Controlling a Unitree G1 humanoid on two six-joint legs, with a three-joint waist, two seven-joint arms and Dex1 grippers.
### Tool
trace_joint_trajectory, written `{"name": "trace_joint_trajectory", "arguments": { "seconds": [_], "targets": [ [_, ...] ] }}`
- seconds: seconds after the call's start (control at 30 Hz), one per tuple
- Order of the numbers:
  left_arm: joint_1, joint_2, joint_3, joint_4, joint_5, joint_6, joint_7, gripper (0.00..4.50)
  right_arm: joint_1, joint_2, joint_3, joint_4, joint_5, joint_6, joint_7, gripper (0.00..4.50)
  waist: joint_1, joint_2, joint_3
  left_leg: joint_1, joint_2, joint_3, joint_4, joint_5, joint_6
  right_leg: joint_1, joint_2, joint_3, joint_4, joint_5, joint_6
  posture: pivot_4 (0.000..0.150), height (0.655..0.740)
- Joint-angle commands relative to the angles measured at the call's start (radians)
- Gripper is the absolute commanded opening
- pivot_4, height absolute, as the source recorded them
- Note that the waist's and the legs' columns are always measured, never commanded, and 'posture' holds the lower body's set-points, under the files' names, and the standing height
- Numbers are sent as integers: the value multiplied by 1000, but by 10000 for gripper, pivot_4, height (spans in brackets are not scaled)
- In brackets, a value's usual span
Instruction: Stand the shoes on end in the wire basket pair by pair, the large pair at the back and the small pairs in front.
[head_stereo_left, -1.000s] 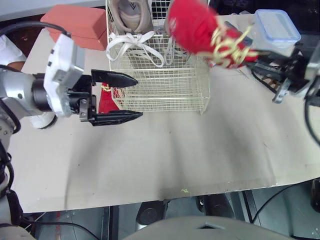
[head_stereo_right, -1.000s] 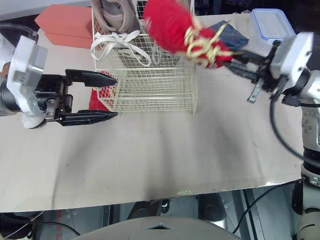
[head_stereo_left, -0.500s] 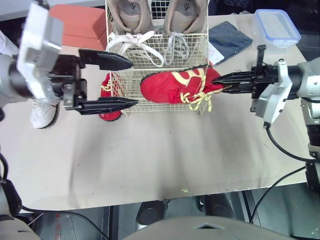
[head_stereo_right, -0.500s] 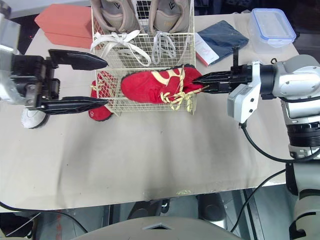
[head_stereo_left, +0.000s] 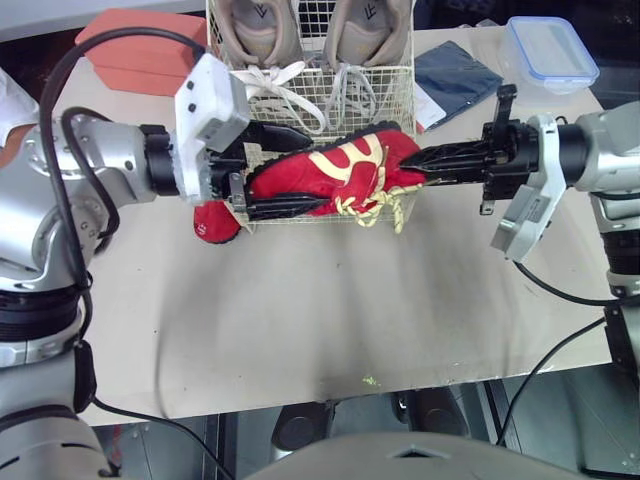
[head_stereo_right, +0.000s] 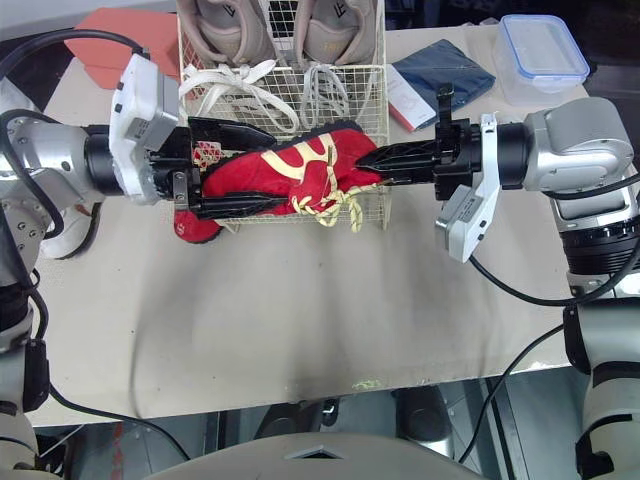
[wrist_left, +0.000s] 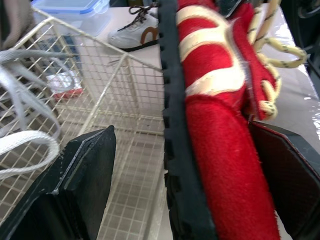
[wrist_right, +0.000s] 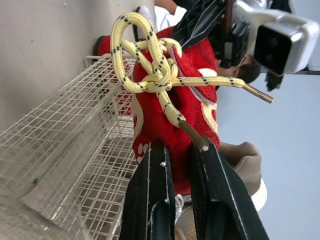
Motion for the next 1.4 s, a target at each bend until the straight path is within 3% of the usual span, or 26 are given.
{"name": "trace_joint_trajectory", "arguments": {
  "seconds": [0.03,0.1,0.2,0.33,0.47,0.57,0.77,0.97,1.2,1.23,1.3,1.4],
  "targets": [
    [-25,-6,17,5,9,-14,-18,41024,1,-20,1,-43,18,-12,-48,0,1,0,0,0,0,0,0,0,0,0,0,0,0,0,0,1500,7400],
    [-26,-11,17,8,15,-20,-31,36131,7,-28,8,-44,16,-2,-58,0,1,0,0,0,0,0,0,0,0,0,0,0,0,0,0,1500,7400],
    [-18,-26,25,9,12,-31,-44,22235,9,-34,13,-47,19,33,-74,11066,0,0,0,0,0,0,0,0,0,0,0,0,0,0,0,1500,7400],
    [4,-60,60,2,-18,-39,-44,8442,6,-46,1,-37,26,61,-92,28010,0,0,0,0,0,0,0,0,0,0,0,0,0,0,0,1500,7400],
    [12,-126,114,9,-32,-72,-1,5978,56,-43,-57,-42,133,257,-148,44993,2,-1,0,0,0,0,0,0,0,0,0,0,0,0,0,1500,7400],
    [27,-219,187,11,-56,-90,108,5952,220,-74,-98,-199,378,698,-198,45000,10,-1,0,-1,0,-2,1,0,0,1,-1,-2,0,0,0,1500,7400],
    [67,-398,232,-4,-41,-196,250,5927,374,-35,-153,-540,816,1265,-433,45000,4,-1,0,-2,0,-2,2,0,0,0,-4,0,0,0,0,1500,7400],
    [99,-522,188,-32,-30,-249,317,5923,288,159,-189,-633,1074,1487,-771,45000,5,-2,-1,0,0,-3,2,0,0,1,-3,0,1,1,-1,1500,7400],
    [124,-544,170,-49,-77,-221,335,5923,262,235,-200,-634,1129,1579,-833,45000,7,-2,-1,-1,-1,-3,3,0,0,0,-2,0,0,1,0,1500,7400],
    [124,-540,168,-49,-77,-219,333,5923,260,240,-201,-630,1126,1585,-832,41099,6,-2,-1,-1,-1,-3,2,0,0,0,-2,-1,0,1,0,1500,7400],
    [125,-533,161,-48,-73,-219,326,5923,255,247,-202,-623,1121,1593,-826,37783,3,-2,-1,-1,-1,-3,2,0,0,0,-1,-1,0,1,0,1500,7400],
    [124,-535,168,-52,-101,-200,334,5923,249,259,-201,-614,1107,1603,-814,26175,2,-2,-1,-1,-1,-3,2,0,0,0,-1,0,1,1,0,1500,7400]
  ]
}}
